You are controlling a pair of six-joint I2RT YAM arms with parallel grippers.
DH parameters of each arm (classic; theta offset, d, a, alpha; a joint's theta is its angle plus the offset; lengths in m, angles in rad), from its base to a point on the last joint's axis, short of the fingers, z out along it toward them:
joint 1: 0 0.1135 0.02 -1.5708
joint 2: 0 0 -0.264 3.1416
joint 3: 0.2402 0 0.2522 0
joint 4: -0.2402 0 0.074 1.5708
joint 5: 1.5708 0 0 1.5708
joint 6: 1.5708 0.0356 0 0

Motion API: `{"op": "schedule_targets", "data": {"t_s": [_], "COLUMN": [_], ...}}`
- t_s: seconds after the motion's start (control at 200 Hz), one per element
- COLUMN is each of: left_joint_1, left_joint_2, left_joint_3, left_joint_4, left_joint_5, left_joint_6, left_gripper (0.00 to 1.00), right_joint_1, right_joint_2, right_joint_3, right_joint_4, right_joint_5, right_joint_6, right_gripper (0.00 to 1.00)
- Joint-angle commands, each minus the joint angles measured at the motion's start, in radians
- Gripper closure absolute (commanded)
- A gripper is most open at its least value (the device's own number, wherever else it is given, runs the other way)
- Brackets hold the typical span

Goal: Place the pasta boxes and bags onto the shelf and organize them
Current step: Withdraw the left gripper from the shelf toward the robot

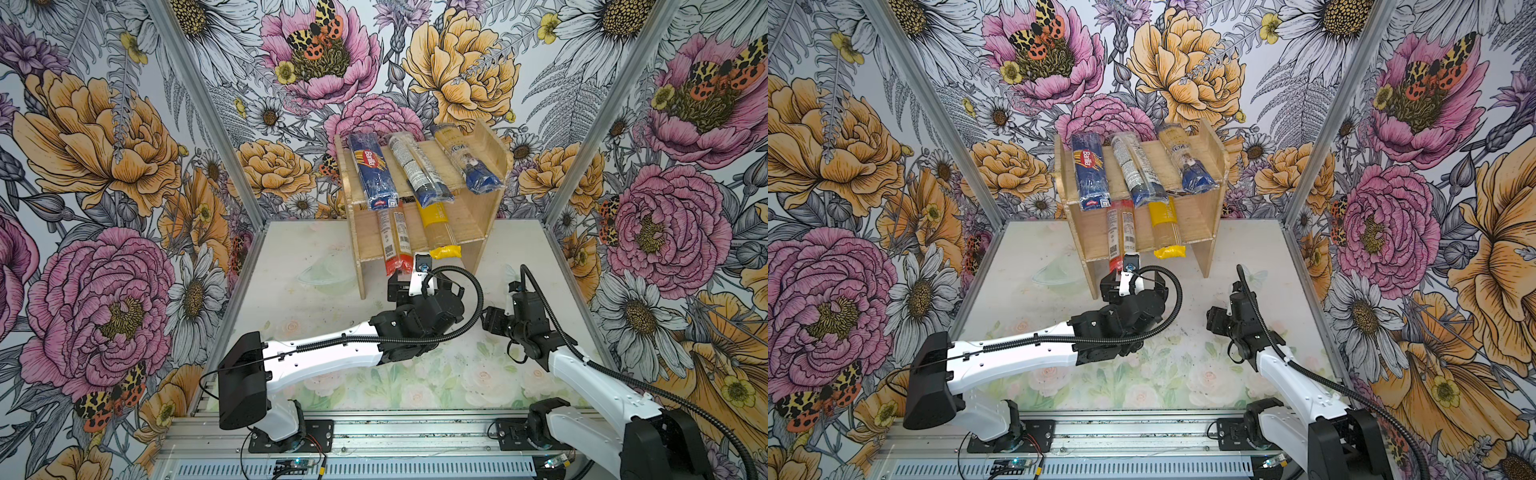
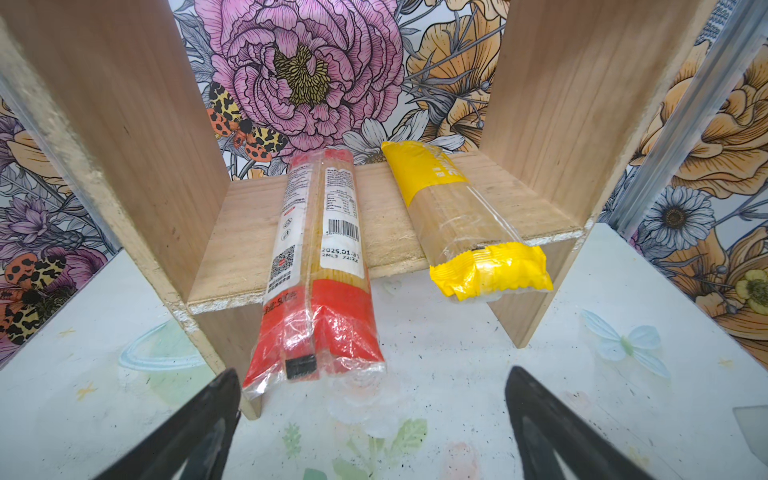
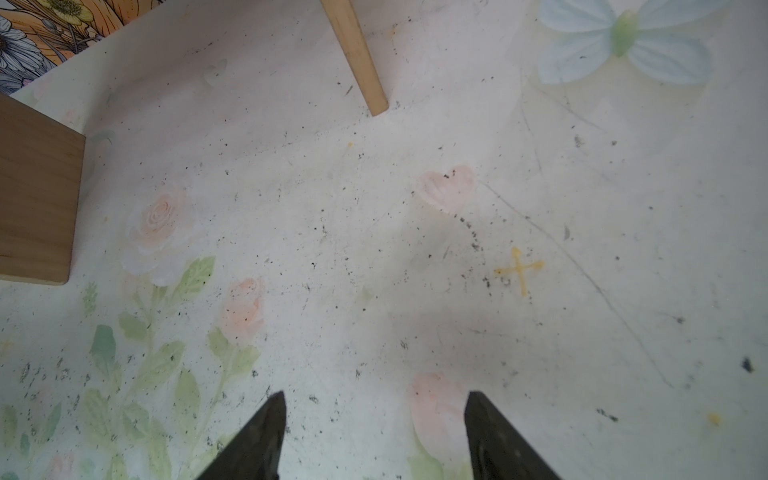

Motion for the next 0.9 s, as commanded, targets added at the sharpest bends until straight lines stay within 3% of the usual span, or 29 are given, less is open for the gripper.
{"op": "schedule_targets", "data": {"t_s": [0.0, 0.666, 0.896], "left_joint_1": [-0.008, -0.007, -0.006], "left_joint_2": [-0.042, -0.207, -0.27], "left_joint_3": [-0.033, -0.21, -0.267], "left_joint_4": [-0.007, -0.057, -0.103], "left_joint_5": [0.022, -0.001, -0.006], "left_joint_6": [-0.011, -0.071, -0.082], "left_gripper": [0.01, 0.01, 0.01], "right_joint_1": [-0.006, -0.011, -0.013], "right_joint_2": [-0.018, -0.054, -0.073], "right_joint_3": [0.016, 0.077, 0.121], "right_joint_4": [-0.006, -0.041, -0.064], "right_joint_5": [-0.011, -0.032, -0.042], "right_joint_6": [-0.016, -0.043, -0.118], "right_gripper": [0.3, 0.29, 0.28]}}
